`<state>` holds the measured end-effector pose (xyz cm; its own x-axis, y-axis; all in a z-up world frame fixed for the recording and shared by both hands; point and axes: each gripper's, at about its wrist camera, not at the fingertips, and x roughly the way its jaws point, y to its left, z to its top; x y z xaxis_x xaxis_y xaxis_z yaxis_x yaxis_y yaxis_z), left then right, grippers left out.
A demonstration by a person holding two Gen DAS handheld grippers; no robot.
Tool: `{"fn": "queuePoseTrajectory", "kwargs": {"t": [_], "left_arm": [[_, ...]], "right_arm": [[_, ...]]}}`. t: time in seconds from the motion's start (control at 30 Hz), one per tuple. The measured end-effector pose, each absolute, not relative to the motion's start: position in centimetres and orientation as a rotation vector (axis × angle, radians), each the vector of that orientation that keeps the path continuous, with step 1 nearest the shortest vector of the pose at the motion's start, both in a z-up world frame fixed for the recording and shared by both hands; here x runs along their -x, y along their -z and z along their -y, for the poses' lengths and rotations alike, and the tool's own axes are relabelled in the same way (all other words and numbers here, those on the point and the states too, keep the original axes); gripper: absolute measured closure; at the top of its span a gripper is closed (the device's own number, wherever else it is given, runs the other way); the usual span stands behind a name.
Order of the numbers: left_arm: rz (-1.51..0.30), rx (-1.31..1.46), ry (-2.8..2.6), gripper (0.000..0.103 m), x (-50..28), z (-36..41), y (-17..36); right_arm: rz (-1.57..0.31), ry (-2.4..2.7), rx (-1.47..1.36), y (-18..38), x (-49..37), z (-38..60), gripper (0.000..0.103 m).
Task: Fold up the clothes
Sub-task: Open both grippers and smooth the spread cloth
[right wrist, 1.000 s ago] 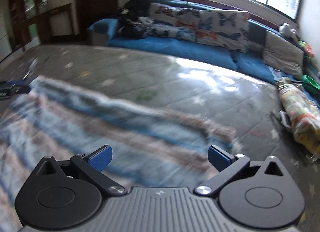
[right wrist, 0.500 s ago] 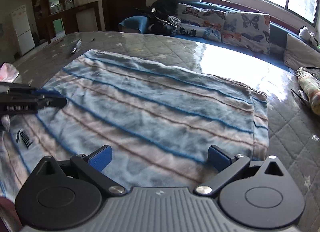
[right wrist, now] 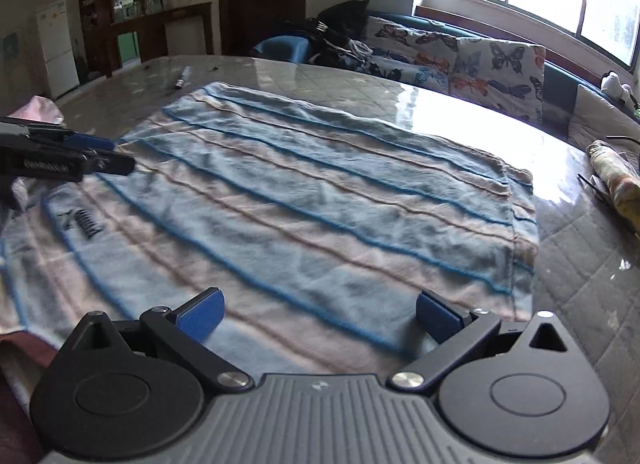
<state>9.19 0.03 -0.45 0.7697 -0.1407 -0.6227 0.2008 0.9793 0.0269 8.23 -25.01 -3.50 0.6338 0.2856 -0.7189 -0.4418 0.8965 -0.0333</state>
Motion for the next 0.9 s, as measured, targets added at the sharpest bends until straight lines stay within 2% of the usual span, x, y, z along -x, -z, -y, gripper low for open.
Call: {"fn": "queuePoseTrajectory", "kwargs": {"t": [0.27,0.43,0.9], "left_arm": [[-0.642,-0.207,0.249,0.036,-4.7,2.7,0.9],[-0.62,-0.251,0.265,0.034,-2.1,3.7,1.3],[-0.577,-0.307,0.246,0.023,1.6,3.5,1.5]], "right_arm": [[-0.769,-0.495,0.253,3.2,-4.2,23.8,0.0],[-0.761,-0.514,0.25,3.2,-1.8,23.6,0.0],[-0.752,-0.51,0.214,2.5,2.3,25.7,0.0]]}}
